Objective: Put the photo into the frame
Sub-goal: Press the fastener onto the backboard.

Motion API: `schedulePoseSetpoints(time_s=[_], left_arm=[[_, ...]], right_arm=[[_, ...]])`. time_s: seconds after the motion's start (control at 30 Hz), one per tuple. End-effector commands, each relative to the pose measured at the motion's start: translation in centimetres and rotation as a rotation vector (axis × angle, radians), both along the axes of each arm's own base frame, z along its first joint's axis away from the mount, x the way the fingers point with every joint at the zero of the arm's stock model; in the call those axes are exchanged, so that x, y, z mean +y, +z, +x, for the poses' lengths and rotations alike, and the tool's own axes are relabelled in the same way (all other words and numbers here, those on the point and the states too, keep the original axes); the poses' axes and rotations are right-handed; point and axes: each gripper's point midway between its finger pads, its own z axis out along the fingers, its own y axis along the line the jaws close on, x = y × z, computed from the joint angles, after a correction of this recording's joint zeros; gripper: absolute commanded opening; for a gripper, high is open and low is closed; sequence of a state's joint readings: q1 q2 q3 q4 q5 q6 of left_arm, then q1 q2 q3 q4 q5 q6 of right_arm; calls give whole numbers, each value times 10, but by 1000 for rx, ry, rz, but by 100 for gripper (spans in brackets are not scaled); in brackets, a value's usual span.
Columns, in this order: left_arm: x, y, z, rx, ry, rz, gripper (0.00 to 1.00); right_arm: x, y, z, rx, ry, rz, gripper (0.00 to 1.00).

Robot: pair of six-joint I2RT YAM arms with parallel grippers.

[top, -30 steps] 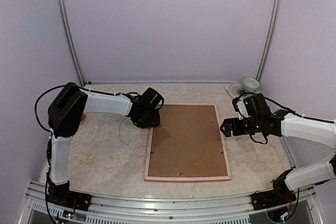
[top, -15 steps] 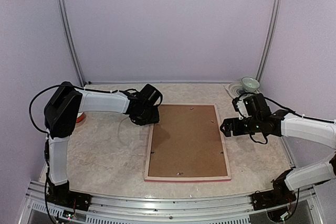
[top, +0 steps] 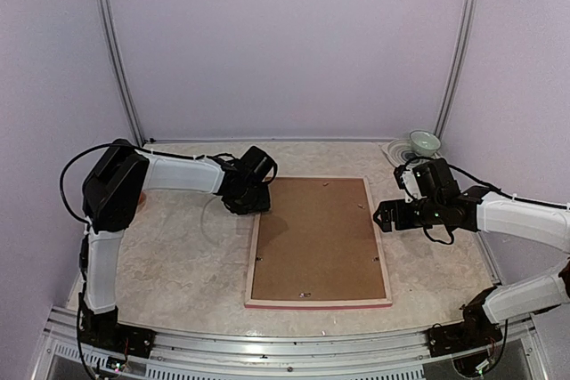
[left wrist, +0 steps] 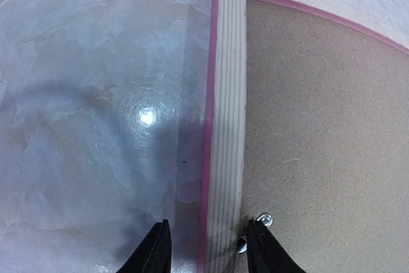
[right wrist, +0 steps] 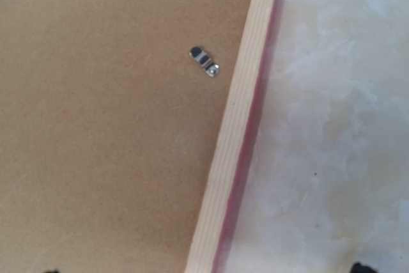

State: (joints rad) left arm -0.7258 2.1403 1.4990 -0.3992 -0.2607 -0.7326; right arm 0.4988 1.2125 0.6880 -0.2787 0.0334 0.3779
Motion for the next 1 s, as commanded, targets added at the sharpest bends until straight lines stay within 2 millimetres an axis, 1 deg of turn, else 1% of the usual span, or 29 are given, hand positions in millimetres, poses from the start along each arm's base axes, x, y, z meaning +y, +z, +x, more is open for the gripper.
schedulePoseSetpoints(time_s=[0.0,0.17,0.4,0.73,0.97], left_arm=[[6,-13,2,23,-6,52,41],[5,-18,-2,43,-20,50,41],[3,-15,-8,46,-43,52,40],[10,-12,-13,46,-49,78,39],[9,-12,-16,55,-71,75,39]], right_arm=[[-2,-3,1,-4,-1,-2,98],[-2,-3,1,-3,0,-4,98],[-1,-2,1,-5,1,-2,98],[-1,-2,1,-5,3,-2,98],[-1,-1,1,-5,3,-1,98]])
